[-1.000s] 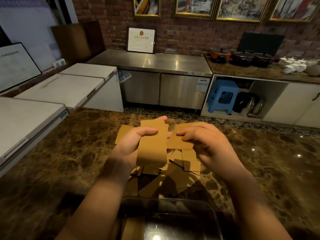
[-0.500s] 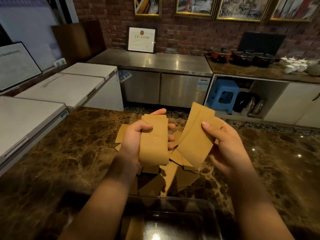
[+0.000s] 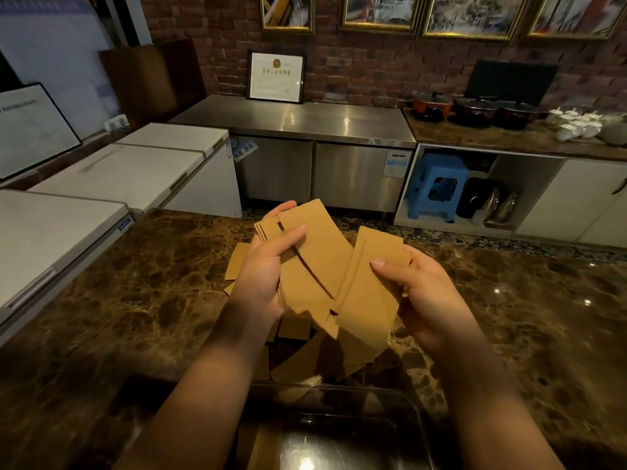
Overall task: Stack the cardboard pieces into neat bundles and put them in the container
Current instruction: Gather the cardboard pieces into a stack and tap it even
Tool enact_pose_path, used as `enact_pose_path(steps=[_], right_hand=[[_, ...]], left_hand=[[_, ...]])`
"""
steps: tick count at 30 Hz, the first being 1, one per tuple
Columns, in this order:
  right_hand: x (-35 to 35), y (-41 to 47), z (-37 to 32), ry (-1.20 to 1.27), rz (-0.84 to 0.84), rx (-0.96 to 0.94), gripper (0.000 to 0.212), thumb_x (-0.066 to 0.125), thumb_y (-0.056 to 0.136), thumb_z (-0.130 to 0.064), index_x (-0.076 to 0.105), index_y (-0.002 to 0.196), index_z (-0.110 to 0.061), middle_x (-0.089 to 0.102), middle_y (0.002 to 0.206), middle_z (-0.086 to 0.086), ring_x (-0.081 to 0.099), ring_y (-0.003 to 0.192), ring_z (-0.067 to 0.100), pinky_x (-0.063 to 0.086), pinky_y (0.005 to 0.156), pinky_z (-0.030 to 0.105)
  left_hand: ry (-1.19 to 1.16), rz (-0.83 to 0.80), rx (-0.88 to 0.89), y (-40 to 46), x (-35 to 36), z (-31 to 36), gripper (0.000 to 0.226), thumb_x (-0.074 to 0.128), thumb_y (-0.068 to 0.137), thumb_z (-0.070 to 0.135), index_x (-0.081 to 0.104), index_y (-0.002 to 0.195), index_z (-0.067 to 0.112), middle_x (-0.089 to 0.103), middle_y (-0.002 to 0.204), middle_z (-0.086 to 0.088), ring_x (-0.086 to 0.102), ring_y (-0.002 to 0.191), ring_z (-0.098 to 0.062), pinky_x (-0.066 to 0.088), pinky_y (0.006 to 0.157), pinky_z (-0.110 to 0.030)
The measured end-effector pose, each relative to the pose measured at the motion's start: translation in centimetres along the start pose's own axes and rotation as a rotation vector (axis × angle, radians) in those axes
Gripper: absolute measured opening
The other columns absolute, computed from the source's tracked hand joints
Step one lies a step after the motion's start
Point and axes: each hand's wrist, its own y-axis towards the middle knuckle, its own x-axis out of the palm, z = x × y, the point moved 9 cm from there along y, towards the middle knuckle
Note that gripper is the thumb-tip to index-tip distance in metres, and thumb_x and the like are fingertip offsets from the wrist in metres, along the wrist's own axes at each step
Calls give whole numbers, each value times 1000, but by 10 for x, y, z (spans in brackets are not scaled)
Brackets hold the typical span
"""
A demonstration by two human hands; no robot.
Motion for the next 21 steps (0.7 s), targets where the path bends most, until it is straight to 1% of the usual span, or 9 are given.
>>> enact_pose_path(steps=[1, 3, 6, 9, 11, 13, 15, 18, 21], right_hand=[[-3, 1, -6, -36, -6, -11, 31, 72, 86, -14, 65, 115, -21, 79, 93, -5, 76, 83, 13, 60, 57, 25], [-3, 2, -20, -128, -138, -18, 39, 77, 79, -17, 67, 116, -20, 79, 101, 0, 76, 90, 18, 61, 64, 26], [5, -3, -30, -355, -357, 14, 41, 82, 74, -22, 71, 113, -22, 76, 112, 10, 72, 103, 29, 58, 81, 36], [9, 3, -37, -533, -351, -16, 38, 78, 75, -29, 70, 112, -25, 76, 109, 6, 72, 101, 25, 55, 88, 42], [12, 7, -42, -557, -317, -49, 39, 79, 76, -30, 67, 113, -24, 77, 107, 3, 73, 99, 21, 55, 87, 41], [11, 12, -43, -525, -273, -66, 34, 79, 82, -25, 67, 113, -24, 77, 105, 1, 74, 96, 19, 55, 84, 40], [10, 15, -40, -497, -240, -73, 29, 77, 84, -19, 67, 111, -25, 78, 102, -2, 75, 93, 16, 56, 77, 34], [3, 18, -33, -340, -155, -52, 28, 74, 86, -15, 67, 111, -24, 79, 99, -3, 76, 90, 16, 59, 69, 30], [-7, 20, -26, -125, -70, -15, 25, 69, 89, -10, 67, 112, -21, 80, 94, -2, 77, 85, 16, 61, 60, 29]], left_hand=[[-49, -19, -102, -1, 1, -8, 27, 70, 85, 38, 74, 108, 23, 77, 94, -9, 76, 82, -27, 61, 67, -45], [-111, -70, -294, -2, 2, -21, 56, 55, 88, 65, 73, 106, 16, 71, 94, -13, 72, 85, -30, 59, 82, -50], [101, -219, -443, -4, 6, -31, 78, 48, 83, 78, 73, 119, 14, 74, 105, -17, 71, 96, -34, 56, 91, -51], [331, -333, -535, -20, 20, -42, 55, 68, 74, 65, 80, 105, 22, 78, 104, -11, 75, 85, -29, 62, 72, -41], [334, -405, -592, -32, 29, -52, 56, 75, 76, 54, 71, 121, 22, 73, 112, -17, 72, 84, -34, 62, 63, -41], [334, -466, -606, -39, 37, -56, 53, 71, 83, 41, 62, 129, 15, 68, 118, -24, 70, 88, -37, 60, 62, -39], [376, -519, -578, -40, 41, -59, 42, 66, 86, 24, 63, 123, 4, 66, 114, -28, 69, 87, -35, 59, 66, -37], [337, -428, -502, -27, 30, -59, 50, 65, 73, -1, 63, 122, 1, 69, 103, -28, 67, 80, -35, 56, 71, -40], [153, -440, -401, -21, 30, -54, 73, 50, 68, -3, 61, 134, 27, 66, 106, -28, 65, 77, -39, 56, 68, -45]])
